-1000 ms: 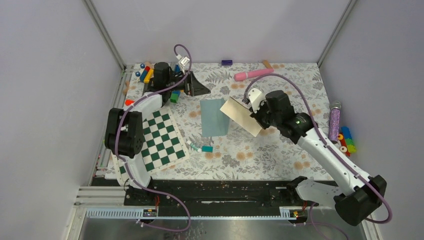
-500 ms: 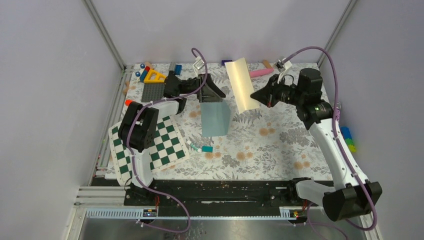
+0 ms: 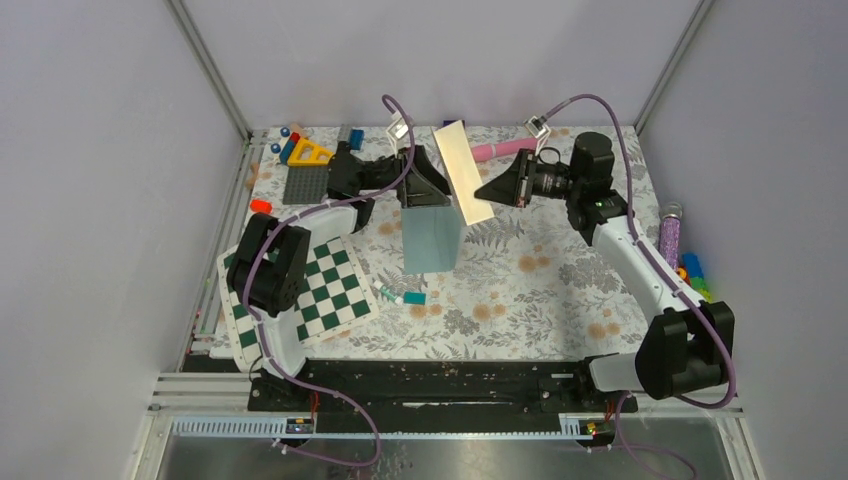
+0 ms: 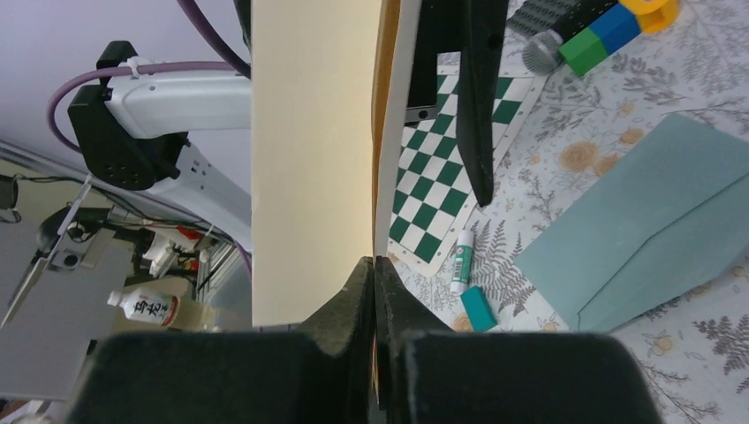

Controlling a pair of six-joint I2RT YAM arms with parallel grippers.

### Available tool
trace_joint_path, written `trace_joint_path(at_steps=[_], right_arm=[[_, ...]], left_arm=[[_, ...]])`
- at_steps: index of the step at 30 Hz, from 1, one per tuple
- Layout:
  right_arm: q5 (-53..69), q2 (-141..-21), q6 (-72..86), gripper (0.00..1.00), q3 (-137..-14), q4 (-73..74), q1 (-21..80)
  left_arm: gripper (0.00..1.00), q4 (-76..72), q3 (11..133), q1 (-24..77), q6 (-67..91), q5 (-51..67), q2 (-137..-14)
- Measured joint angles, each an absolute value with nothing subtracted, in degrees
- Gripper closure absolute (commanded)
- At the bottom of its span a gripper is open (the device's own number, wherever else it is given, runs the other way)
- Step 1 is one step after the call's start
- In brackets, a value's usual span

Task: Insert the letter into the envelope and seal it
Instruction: Fold the letter.

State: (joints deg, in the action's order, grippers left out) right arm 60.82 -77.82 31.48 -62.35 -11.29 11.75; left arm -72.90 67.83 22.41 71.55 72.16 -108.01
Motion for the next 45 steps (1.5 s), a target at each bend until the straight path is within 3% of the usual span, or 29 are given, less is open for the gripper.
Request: trace_joint_path(at_steps=[3, 6, 13, 17, 18, 19, 23, 26, 35, 45], right_arm=[[61.2, -78.3, 31.2, 1.00, -62.3, -11.3, 13.3], [61.5, -79.5, 30.3, 1.00, -62.3, -10.8, 14.9], [61.5, -81.2, 26.6, 1.00, -62.4, -6.6, 16.0], [61.4, -81.2, 24.9, 1.00, -62.4, -5.3, 16.0], [61.4, -81.2, 24.6, 0.95, -62.4, -5.0, 16.0], [61.3, -81.2, 24.2, 0.83, -62.4, -5.0, 16.0], [61.0, -81.2, 22.3, 0.45, -62.8, -3.0, 16.0], [61.0, -81.2, 20.4, 0.29, -63.6, -0.2, 15.6], [64.6, -80.8, 19.8, 0.20, -67.7, 1.6, 8.7], [68.5, -83.5, 25.1, 0.28, -69.3, -6.2, 12.3]], left_arm=[[0.13, -72.8, 67.8, 23.3, 71.4, 71.8, -107.8], [0.26, -72.5, 67.8, 23.8, 71.4, 71.7, -107.8], [0.71, -71.9, 67.8, 23.8, 71.4, 71.5, -107.8], [0.92, -71.9, 67.8, 23.8, 71.8, 71.6, -107.8], [0.98, -71.9, 67.8, 23.8, 71.9, 71.6, -107.8], [1.00, -72.0, 67.8, 23.8, 72.0, 71.6, -107.8], [1.00, -72.4, 67.8, 23.8, 72.5, 71.6, -107.8], [1.00, -73.3, 67.8, 23.8, 73.1, 71.6, -107.8], [1.00, -74.3, 67.8, 23.6, 74.1, 71.6, -107.8], [1.00, -74.7, 67.8, 24.0, 75.3, 71.6, -107.8]])
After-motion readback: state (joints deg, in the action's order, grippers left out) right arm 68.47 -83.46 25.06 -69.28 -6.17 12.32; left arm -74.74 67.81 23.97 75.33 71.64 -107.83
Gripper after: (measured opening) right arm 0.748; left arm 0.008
